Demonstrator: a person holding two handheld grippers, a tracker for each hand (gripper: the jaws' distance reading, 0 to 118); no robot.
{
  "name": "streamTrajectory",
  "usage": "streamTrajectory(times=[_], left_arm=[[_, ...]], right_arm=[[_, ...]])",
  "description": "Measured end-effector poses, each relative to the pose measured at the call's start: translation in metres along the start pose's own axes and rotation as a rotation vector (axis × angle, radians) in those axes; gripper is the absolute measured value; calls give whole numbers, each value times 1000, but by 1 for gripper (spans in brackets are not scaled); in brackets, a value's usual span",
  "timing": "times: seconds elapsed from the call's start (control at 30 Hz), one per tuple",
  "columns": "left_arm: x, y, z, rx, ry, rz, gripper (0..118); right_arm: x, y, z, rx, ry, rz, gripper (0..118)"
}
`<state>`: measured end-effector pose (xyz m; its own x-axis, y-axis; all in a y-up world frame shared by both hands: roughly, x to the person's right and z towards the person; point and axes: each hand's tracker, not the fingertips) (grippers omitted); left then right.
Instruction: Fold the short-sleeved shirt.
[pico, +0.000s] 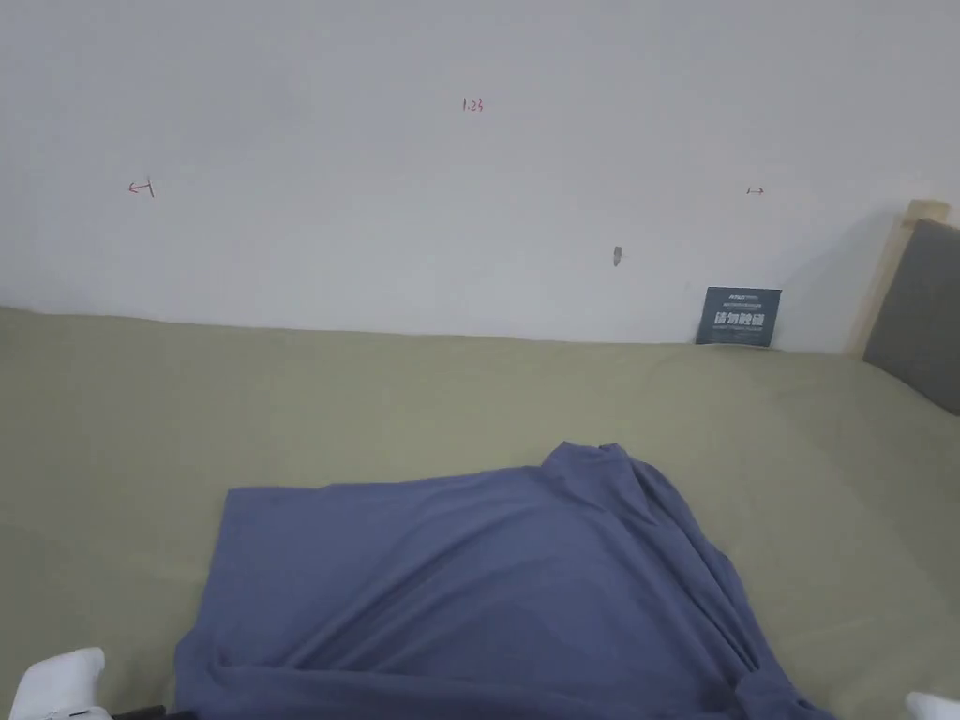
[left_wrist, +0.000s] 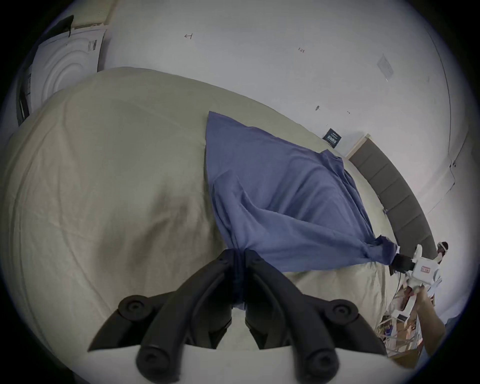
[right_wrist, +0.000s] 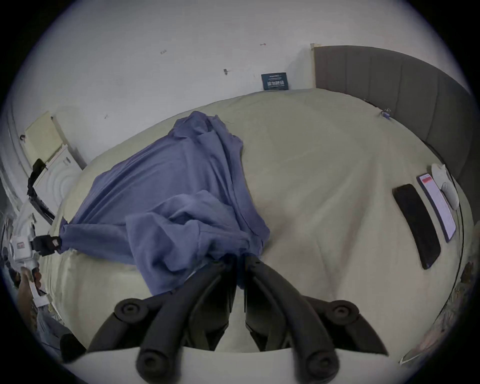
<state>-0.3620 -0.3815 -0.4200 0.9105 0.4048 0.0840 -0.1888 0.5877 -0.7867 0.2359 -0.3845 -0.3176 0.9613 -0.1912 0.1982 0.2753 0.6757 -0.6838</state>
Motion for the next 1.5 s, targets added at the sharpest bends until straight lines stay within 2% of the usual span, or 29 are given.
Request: streamTrajectory(times=[0.27, 0.43, 0.8, 0.93, 1.07, 1.2, 1.5], left_arm=[[6, -3, 16, 24, -22, -8, 8], [6, -10, 30, 40, -37, -3, 8], [-11, -24, 64, 38, -46, 25, 8], [-26, -32, 75, 30, -36, 63, 8], [-36, -44, 82, 10, -27, 76, 8], [-43, -54, 83, -16, -24, 81, 8], [-45, -46, 71, -4, -14, 107, 9]], right_arm=[[-12, 6, 14, 69, 31, 44, 9], [-6, 8, 23, 91, 52, 1, 9], [-9, -8, 48, 76, 90, -17, 9], [-4, -19, 59, 58, 106, -89, 9], [-3, -31, 65, 17, 121, -89, 9], [0, -39, 63, -24, 128, -140, 9], [3, -10, 31, -73, 116, -211, 9]])
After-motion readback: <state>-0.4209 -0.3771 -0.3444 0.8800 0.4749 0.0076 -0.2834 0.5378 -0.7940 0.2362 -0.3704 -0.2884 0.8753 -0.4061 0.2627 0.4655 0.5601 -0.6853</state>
